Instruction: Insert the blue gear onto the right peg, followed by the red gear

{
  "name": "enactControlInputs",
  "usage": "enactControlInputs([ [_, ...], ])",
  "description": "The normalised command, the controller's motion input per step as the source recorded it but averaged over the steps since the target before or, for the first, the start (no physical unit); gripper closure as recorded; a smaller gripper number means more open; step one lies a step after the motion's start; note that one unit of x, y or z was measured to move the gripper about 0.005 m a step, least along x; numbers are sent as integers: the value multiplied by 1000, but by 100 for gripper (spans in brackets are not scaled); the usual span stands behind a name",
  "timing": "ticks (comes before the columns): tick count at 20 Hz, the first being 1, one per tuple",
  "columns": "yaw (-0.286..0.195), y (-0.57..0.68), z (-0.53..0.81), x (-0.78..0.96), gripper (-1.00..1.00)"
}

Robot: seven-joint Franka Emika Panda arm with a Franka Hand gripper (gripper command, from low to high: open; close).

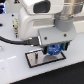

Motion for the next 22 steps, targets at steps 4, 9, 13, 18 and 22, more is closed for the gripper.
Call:
enactControlInputs([
  [4, 0, -21, -180, 36, 100],
  [9, 0, -9, -85, 11, 100],
  [13, 0, -2, 64, 24, 100],
  [18, 0, -133, 261, 0, 100],
  [22, 0, -58, 100, 9, 100],
])
